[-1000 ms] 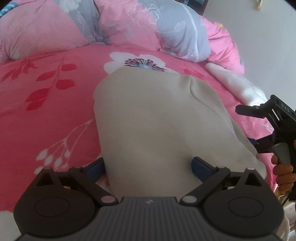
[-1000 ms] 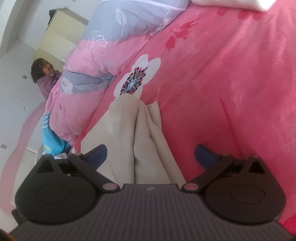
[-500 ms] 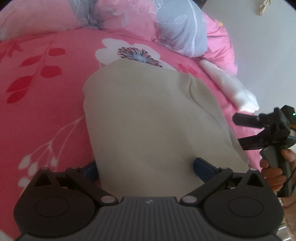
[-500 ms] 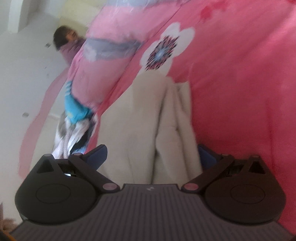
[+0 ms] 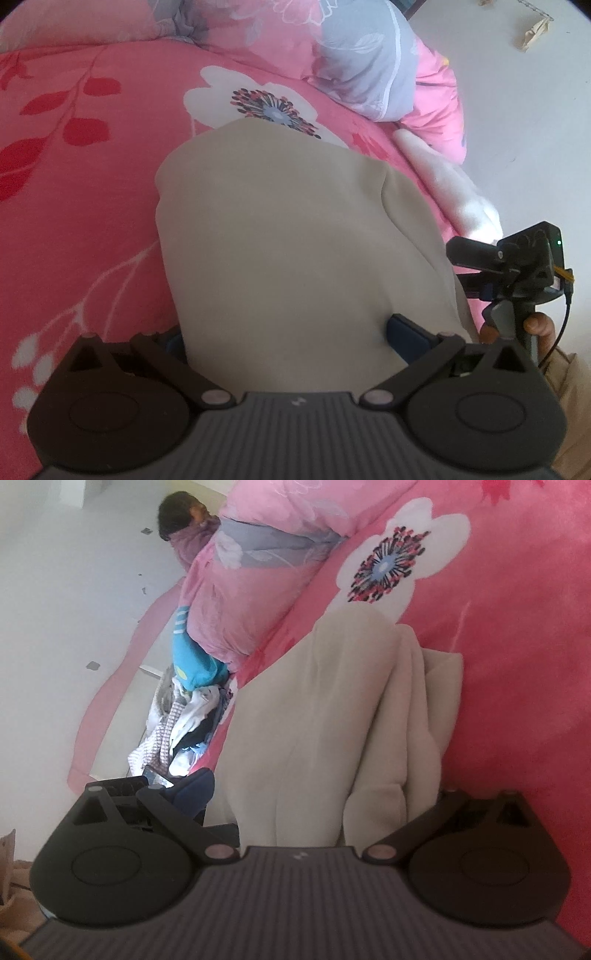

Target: Fold clothes

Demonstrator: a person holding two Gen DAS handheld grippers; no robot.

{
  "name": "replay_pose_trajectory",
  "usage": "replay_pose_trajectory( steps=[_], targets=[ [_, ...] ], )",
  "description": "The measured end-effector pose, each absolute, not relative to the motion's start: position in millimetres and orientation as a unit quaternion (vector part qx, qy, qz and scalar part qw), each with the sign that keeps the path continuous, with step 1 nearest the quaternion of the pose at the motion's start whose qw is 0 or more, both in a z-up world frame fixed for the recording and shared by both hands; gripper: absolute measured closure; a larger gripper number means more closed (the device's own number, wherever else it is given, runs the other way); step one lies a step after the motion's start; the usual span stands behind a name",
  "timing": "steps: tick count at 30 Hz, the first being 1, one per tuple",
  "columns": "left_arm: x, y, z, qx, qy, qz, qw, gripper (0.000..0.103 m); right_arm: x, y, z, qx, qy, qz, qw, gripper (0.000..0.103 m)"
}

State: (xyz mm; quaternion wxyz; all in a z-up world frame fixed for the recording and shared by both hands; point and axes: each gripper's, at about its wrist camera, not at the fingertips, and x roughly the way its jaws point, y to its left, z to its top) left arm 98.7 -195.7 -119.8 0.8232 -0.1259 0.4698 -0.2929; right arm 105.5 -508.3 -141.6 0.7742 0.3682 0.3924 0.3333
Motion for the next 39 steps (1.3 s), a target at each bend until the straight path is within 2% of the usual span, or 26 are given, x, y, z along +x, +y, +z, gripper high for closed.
replay_pose_trajectory(
  steps=[12,17,23,27,30,35,36,38,39],
  targets=[
    [81.8,-184.7,-117.9,-0.131,0.468,-0.316,0.815,0.001,72.3,-516.4,-143.7,0.352,0.374,0.375,0.772,0.003],
    [86.3,-203.9,-115.5,-0.095,0.479,-0.289,0.823,0.0,74.7,-512.5,-144.8,0.352,0.373,0.364,0.778,0.004],
    [85.4,-204.0,-117.6,-0.097,0.472,-0.285,0.829,0.0,83.0,-498.9,-142.8,0.343,0.381,0.343,0.787,0.003],
    [83.1,-201.8,-118.8,-0.096,0.465,-0.292,0.83,0.0,79.1,-500.6,-139.9,0.354,0.383,0.317,0.792,0.007],
    [81.0,-202.0,-119.1,-0.092,0.461,-0.293,0.832,0.0,69.2,-514.4,-136.6,0.383,0.37,0.29,0.795,0.008],
    [77.5,-202.5,-119.6,-0.085,0.454,-0.296,0.836,0.0,20.2,-558.5,-140.3,0.457,0.297,0.222,0.809,0.01],
    [76.8,-202.6,-119.7,-0.084,0.453,-0.296,0.837,0.0,10.5,-565.2,-141.7,0.463,0.286,0.212,0.812,0.014],
    [75.4,-202.7,-119.9,-0.081,0.45,-0.297,0.838,0.0,-8.3,-578.4,-144.6,0.474,0.266,0.192,0.817,0.029],
    [74.7,-202.8,-120.0,-0.08,0.449,-0.298,0.839,0.0,-14.6,-581.9,-146.5,0.477,0.263,0.183,0.818,0.04]
  ],
)
